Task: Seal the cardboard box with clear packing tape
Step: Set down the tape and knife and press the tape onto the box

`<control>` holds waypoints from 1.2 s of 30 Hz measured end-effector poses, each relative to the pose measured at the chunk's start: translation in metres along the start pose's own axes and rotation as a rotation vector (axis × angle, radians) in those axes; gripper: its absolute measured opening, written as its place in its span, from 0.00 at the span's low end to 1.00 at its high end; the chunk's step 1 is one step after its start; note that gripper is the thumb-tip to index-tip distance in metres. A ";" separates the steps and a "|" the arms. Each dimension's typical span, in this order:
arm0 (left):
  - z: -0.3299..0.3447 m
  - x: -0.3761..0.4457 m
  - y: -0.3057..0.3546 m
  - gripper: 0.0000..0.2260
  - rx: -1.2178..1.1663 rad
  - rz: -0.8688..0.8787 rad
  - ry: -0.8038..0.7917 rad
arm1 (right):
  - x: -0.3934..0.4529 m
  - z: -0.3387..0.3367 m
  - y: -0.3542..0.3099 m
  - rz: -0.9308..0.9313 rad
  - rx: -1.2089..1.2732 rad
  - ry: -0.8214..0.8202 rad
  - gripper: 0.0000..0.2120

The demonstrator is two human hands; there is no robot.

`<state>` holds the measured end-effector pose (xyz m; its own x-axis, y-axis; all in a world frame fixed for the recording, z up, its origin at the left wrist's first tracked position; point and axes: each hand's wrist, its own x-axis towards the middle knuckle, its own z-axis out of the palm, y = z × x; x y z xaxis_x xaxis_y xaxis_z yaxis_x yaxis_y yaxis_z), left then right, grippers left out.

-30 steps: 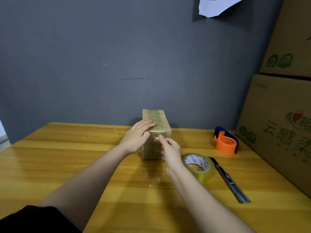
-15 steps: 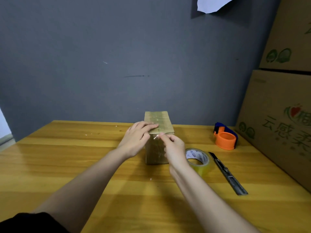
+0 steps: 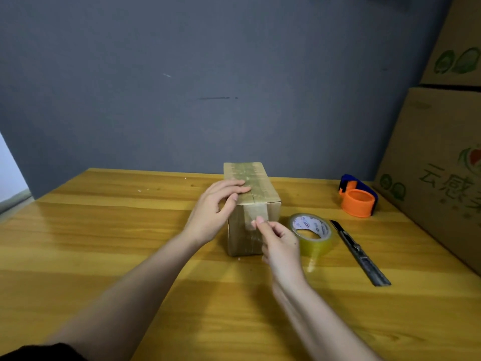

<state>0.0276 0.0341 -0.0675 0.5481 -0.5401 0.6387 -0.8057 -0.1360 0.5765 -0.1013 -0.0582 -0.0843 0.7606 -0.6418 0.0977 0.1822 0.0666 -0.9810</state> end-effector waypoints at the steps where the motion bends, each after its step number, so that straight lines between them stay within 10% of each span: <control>1: 0.002 0.000 -0.001 0.17 -0.006 0.005 0.008 | 0.001 0.000 0.003 -0.010 -0.009 0.010 0.11; 29: 0.004 -0.004 -0.006 0.24 0.105 0.045 -0.060 | 0.010 -0.014 0.031 -0.117 -0.813 0.065 0.19; 36: -0.004 -0.005 -0.004 0.35 0.252 0.047 -0.174 | 0.012 -0.024 -0.012 -0.596 -0.676 0.223 0.06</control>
<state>0.0289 0.0411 -0.0706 0.4794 -0.6822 0.5521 -0.8717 -0.2974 0.3894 -0.1093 -0.0850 -0.0758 0.5079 -0.5639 0.6512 0.0490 -0.7358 -0.6754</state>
